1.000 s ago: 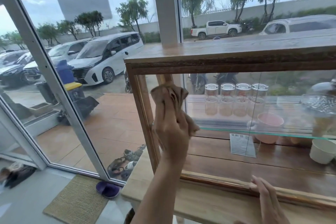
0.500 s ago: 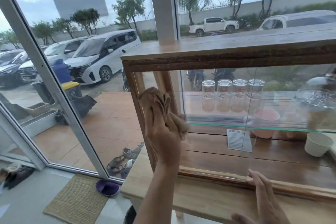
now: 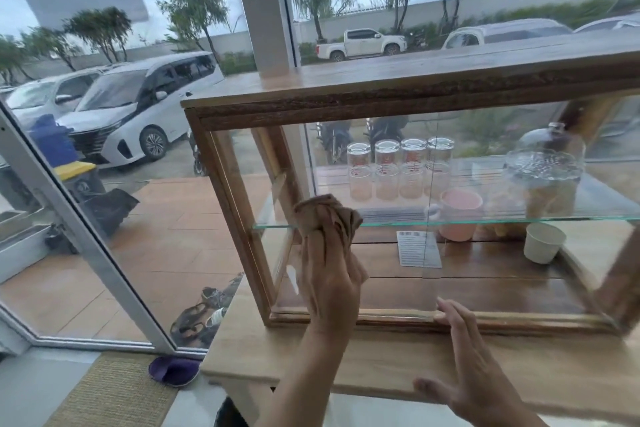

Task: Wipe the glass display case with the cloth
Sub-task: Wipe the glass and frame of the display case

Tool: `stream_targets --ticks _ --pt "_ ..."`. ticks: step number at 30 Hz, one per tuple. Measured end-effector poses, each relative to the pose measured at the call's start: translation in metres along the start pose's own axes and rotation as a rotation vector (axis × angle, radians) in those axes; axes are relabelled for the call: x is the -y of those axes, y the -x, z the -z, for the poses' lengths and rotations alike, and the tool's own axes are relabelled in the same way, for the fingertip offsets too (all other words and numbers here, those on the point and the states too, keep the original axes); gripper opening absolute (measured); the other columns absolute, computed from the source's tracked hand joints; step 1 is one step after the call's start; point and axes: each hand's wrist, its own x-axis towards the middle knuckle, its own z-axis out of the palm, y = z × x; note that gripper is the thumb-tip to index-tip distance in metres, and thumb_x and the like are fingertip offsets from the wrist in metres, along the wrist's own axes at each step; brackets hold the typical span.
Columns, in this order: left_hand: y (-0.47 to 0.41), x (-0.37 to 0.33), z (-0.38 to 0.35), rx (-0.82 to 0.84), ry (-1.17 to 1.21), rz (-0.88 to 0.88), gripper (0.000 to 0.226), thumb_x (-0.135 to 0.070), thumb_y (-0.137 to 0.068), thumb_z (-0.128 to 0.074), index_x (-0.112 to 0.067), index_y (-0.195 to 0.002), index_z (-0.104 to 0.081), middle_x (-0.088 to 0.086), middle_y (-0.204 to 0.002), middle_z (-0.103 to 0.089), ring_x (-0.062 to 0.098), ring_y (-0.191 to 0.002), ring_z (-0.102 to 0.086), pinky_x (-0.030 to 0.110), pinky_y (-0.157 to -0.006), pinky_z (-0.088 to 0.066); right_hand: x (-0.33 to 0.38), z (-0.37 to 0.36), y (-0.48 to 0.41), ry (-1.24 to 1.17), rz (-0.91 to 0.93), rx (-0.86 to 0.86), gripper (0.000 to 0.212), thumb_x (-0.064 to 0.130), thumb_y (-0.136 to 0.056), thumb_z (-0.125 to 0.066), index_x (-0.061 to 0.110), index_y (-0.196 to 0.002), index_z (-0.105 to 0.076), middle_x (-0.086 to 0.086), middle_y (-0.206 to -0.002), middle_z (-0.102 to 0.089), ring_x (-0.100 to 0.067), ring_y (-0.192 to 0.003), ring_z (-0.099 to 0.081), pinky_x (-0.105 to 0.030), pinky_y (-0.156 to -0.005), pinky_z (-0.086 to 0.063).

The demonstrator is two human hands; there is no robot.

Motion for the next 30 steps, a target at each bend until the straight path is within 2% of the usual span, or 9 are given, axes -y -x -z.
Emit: stream_targets --ticks 3,6,10,13,15,19,23,27,30 --pt "-0.054 0.014 0.019 -0.127 0.022 0.043 0.038 -0.009 -0.098 -0.041 0.014 -0.124 -0.057 0.026 -0.106 -0.064 0.022 -0.087 -0.055 0.028 -0.071 -0.047 0.004 0.001 -0.002 -0.011 -0.024 0.035 0.118 0.061 -0.056 -0.077 0.035 -0.148 -0.007 0.018 -0.144 -0.019 -0.008 -0.129 -0.037 -0.008 -0.107 -0.023" --pt "-0.042 0.034 0.031 -0.149 -0.020 0.191 0.045 -0.019 -0.103 -0.033 0.010 -0.130 -0.054 0.031 -0.120 -0.060 0.032 -0.105 -0.057 0.035 -0.086 -0.050 0.007 0.001 -0.001 -0.025 -0.041 0.030 0.116 0.068 -0.057 -0.074 0.038 -0.147 -0.006 0.017 -0.143 -0.021 0.005 -0.130 -0.030 -0.001 -0.104 -0.019" --pt "0.014 0.007 0.006 0.075 0.063 0.105 0.044 -0.007 -0.096 -0.043 0.010 -0.137 -0.045 0.032 -0.134 -0.051 0.038 -0.106 -0.060 0.039 -0.084 -0.052 0.008 0.001 -0.001 -0.035 -0.064 0.047 0.113 0.074 -0.060 -0.069 0.033 -0.147 -0.011 0.017 -0.143 -0.021 0.003 -0.126 -0.037 0.000 -0.102 -0.022" --pt "-0.040 0.016 0.016 -0.073 0.100 0.067 0.043 -0.007 -0.099 -0.041 0.011 -0.138 -0.042 0.028 -0.134 -0.051 0.024 -0.099 -0.058 0.026 -0.080 -0.049 0.008 0.002 -0.001 -0.040 -0.072 0.047 0.113 0.075 -0.059 -0.070 0.033 -0.147 -0.012 0.018 -0.143 -0.020 0.003 -0.124 -0.040 0.001 -0.100 -0.024" --pt "-0.061 0.034 0.030 -0.174 0.026 0.130 0.044 -0.009 -0.100 -0.038 0.011 -0.140 -0.042 0.028 -0.127 -0.054 0.025 -0.104 -0.055 0.027 -0.083 -0.048 0.008 0.002 -0.001 -0.047 -0.080 0.050 0.113 0.075 -0.058 -0.070 0.031 -0.146 -0.014 0.018 -0.144 -0.020 0.000 -0.123 -0.040 0.000 -0.101 -0.024" --pt "0.003 0.028 0.017 -0.039 -0.004 0.154 0.041 -0.006 -0.097 -0.044 0.007 -0.135 -0.050 0.027 -0.121 -0.056 0.032 -0.102 -0.058 0.042 -0.080 -0.053 0.011 0.003 -0.001 -0.056 -0.061 0.056 0.113 0.076 -0.060 -0.069 0.036 -0.147 -0.010 0.019 -0.143 -0.020 0.008 -0.125 -0.037 0.003 -0.097 -0.025" --pt "-0.016 0.015 0.008 -0.012 0.065 -0.041 0.048 -0.002 -0.093 -0.049 0.004 -0.140 -0.042 0.018 -0.123 -0.052 0.027 -0.097 -0.059 0.032 -0.082 -0.051 0.014 0.004 0.000 -0.061 -0.057 0.069 0.111 0.077 -0.061 -0.068 0.032 -0.147 -0.013 0.021 -0.144 -0.019 0.012 -0.124 -0.036 0.003 -0.096 -0.026" --pt "-0.038 0.042 0.027 -0.131 0.015 0.159 0.043 -0.006 -0.097 -0.044 0.012 -0.135 -0.047 0.028 -0.123 -0.055 0.026 -0.103 -0.053 0.024 -0.086 -0.044 0.013 0.003 -0.001 -0.053 -0.073 0.076 0.111 0.078 -0.061 -0.066 0.027 -0.146 -0.017 0.022 -0.143 -0.018 0.013 -0.124 -0.035 0.004 -0.096 -0.026" --pt "0.014 0.021 0.013 -0.012 0.052 0.138 0.042 -0.007 -0.098 -0.044 0.009 -0.137 -0.046 0.026 -0.134 -0.048 0.034 -0.116 -0.055 0.037 -0.093 -0.049 0.013 0.004 -0.001 -0.058 -0.068 0.063 0.113 0.078 -0.059 -0.068 0.036 -0.147 -0.010 0.023 -0.143 -0.017 0.015 -0.125 -0.033 0.004 -0.095 -0.025"
